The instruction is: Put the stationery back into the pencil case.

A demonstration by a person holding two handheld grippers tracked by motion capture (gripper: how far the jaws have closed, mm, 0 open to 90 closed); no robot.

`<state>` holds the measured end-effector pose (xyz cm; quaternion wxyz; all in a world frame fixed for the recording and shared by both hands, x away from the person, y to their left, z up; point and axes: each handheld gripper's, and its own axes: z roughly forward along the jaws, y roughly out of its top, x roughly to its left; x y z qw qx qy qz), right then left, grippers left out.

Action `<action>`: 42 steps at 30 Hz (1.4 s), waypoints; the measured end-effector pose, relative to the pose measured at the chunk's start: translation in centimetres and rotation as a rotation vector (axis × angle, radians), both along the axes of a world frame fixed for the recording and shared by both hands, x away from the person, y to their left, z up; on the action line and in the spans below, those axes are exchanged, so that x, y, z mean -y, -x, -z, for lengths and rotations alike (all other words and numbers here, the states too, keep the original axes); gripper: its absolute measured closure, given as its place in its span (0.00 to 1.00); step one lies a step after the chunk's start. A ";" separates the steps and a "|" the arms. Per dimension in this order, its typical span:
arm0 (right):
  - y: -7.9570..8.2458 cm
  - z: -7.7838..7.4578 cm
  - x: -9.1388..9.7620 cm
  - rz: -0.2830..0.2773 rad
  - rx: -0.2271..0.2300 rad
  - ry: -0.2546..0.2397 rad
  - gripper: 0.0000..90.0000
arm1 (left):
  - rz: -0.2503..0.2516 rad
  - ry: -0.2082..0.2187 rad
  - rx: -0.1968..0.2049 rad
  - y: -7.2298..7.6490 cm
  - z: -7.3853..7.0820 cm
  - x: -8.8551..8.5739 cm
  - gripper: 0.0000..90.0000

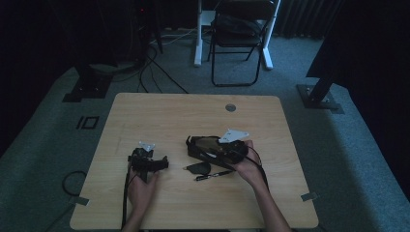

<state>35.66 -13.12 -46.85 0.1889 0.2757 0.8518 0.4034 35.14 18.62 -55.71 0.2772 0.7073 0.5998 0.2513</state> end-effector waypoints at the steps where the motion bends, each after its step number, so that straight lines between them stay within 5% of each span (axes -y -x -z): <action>1: 0.1 0.0 0.0 -0.001 0.000 -0.002 0.63 | 0.000 0.000 0.000 0.0 0.0 0.0 0.02; 42: 3.8 -0.4 -1.2 -0.104 0.024 -0.054 0.59 | 0.000 0.000 0.000 0.0 0.0 0.0 0.02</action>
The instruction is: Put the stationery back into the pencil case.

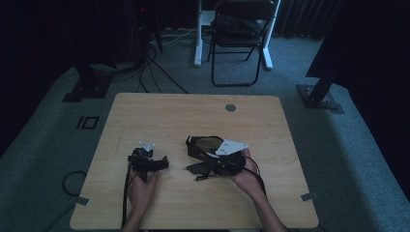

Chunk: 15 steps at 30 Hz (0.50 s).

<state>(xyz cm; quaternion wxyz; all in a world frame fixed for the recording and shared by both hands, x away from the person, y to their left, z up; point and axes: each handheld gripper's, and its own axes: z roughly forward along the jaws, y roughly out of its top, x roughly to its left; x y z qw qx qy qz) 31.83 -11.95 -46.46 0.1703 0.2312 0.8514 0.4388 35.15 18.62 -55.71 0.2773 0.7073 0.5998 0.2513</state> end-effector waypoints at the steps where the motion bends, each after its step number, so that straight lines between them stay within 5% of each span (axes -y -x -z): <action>1: 0.1 0.1 0.0 -0.002 -0.001 0.006 0.59 | 0.000 0.000 0.000 0.0 0.0 0.0 0.02; 15: 0.6 1.5 -0.1 -0.009 -0.015 0.028 0.59 | 0.000 0.000 0.000 0.0 0.0 0.0 0.02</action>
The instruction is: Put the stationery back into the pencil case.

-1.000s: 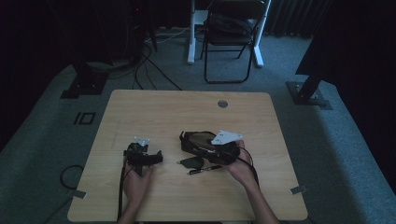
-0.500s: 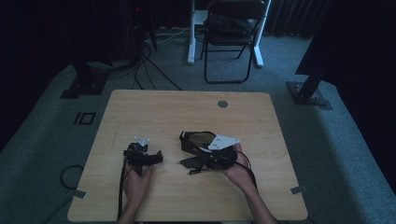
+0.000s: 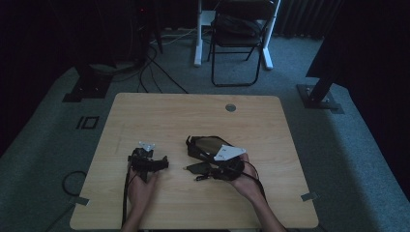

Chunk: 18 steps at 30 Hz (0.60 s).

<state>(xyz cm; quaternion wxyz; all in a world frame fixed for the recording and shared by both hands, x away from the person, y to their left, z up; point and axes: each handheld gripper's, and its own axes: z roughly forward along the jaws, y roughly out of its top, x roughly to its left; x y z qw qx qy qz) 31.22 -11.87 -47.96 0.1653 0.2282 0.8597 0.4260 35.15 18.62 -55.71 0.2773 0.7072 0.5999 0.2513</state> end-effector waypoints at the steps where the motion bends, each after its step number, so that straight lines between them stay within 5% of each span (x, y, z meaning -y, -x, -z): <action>1: 0.0 0.1 0.1 -0.001 0.001 0.002 0.59 | 0.000 0.000 0.000 0.0 0.0 0.0 0.02; 18: 0.5 1.5 0.5 0.013 0.000 0.033 0.61 | 0.000 0.000 0.000 0.0 0.0 0.0 0.02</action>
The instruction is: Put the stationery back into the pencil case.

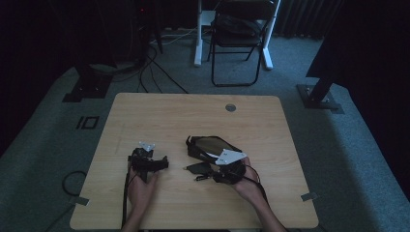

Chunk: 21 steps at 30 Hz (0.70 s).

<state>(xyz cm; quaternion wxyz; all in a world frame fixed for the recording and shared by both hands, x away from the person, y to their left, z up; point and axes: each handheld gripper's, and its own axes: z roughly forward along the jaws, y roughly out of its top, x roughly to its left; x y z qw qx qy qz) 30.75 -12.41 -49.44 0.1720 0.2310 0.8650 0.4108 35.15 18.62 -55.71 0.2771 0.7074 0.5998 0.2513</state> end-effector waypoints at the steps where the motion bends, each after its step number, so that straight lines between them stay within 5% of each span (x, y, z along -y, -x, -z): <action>1: 0.0 0.1 0.0 0.002 -0.001 0.003 0.61 | 0.000 0.000 0.000 0.0 0.0 0.0 0.02; 21: 0.3 1.8 0.9 0.024 -0.015 0.023 0.62 | 0.000 0.000 0.000 0.0 0.0 0.0 0.02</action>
